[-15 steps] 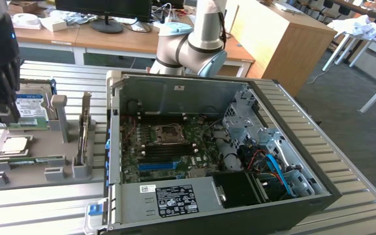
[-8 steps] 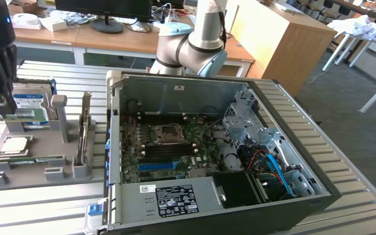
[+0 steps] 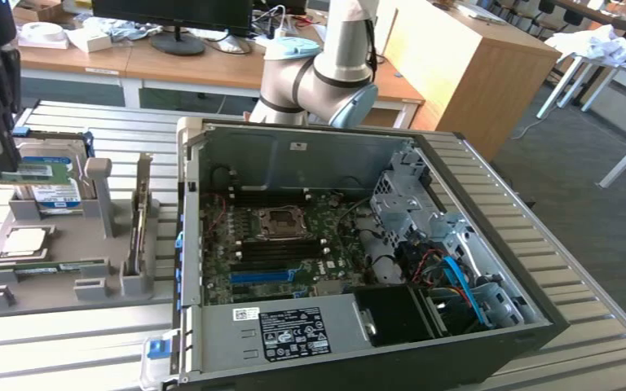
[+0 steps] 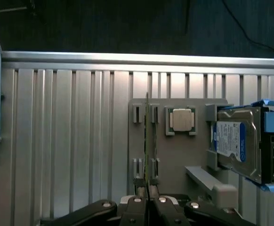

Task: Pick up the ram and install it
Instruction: 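Pick up the ram and move it above insertion slot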

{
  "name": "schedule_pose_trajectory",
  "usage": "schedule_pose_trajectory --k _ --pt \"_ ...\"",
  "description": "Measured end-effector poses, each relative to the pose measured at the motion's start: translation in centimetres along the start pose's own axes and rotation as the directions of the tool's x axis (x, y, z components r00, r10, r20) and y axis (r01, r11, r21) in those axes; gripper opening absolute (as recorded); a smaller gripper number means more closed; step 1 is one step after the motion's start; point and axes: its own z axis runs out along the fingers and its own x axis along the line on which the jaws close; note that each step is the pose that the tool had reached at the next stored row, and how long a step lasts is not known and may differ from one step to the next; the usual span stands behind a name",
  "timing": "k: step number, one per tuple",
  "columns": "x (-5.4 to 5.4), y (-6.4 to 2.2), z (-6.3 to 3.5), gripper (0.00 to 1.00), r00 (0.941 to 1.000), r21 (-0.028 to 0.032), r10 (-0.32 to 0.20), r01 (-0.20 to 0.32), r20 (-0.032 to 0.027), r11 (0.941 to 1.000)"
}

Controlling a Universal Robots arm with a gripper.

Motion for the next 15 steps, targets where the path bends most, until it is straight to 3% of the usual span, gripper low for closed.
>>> schedule_pose_trajectory --k 6,15 --pt "0.0 -0.1 -0.04 0.12 1.0 -0.0006 0.0 0.0 -0.0004 1.0" --pt "0.0 -2.21 -0.08 0.12 1.0 -0.0075 0.0 0.0 -0.0001 1.0"
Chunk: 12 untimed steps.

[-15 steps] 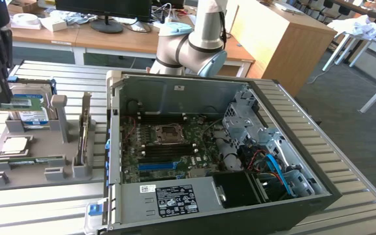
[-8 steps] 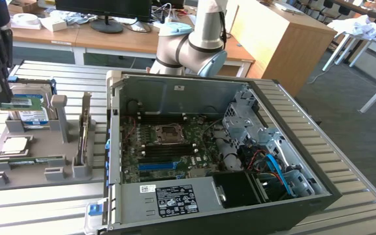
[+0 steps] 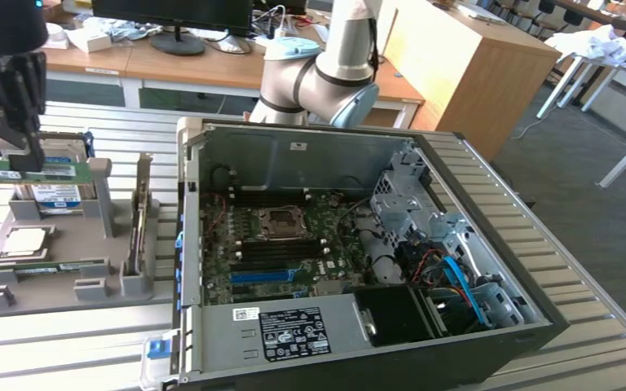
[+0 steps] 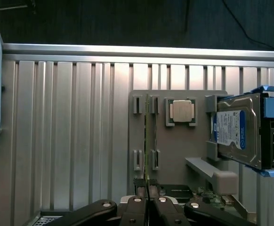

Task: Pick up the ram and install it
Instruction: 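Pick up the ram and move it above insertion slot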

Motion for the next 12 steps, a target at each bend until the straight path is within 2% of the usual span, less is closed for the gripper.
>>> schedule_pose_trajectory --k 12 --pt "0.0 -2.96 -0.12 0.12 1.0 -0.0106 0.0 0.0 0.0 0.9999"
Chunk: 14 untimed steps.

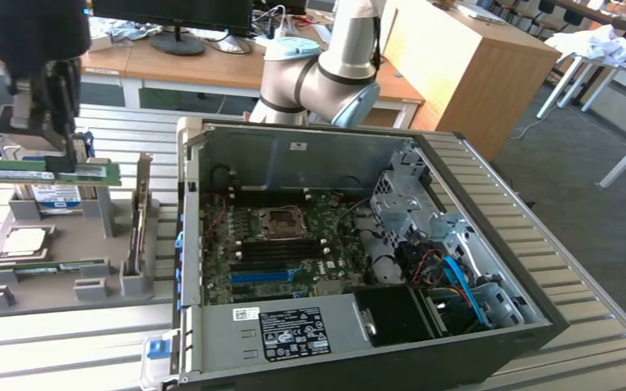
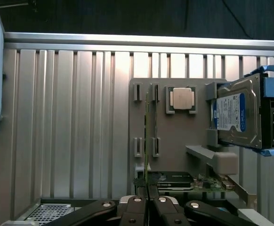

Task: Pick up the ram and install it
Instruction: 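Pick up the ram and move it above insertion slot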

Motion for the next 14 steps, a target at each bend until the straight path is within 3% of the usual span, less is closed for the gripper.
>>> schedule_pose_trajectory --k 14 --pt "0.0 -2.93 -0.15 0.12 1.0 -0.0063 0.0 0.0 0.0 1.0"
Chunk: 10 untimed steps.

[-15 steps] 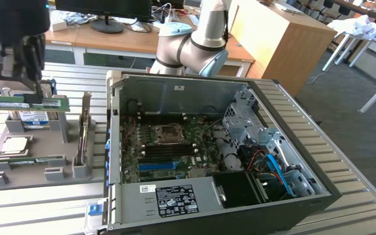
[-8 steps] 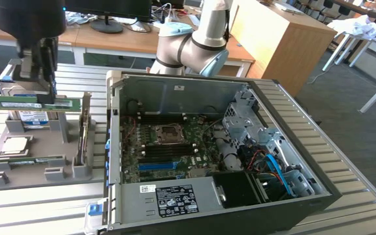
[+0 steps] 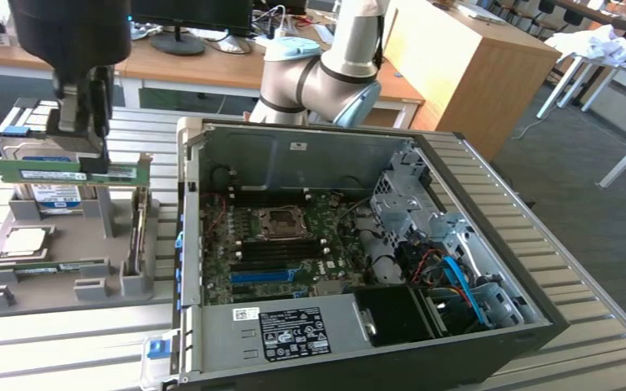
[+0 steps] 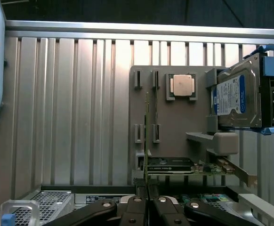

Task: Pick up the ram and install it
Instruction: 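Pick up the ram and move it above insertion slot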

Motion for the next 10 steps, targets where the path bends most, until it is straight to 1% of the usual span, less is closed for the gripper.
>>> schedule_pose_trajectory --k 10 --pt "0.0 -2.01 -0.12 0.12 1.0 -0.0012 0.0 0.0 -0.0001 1.0"
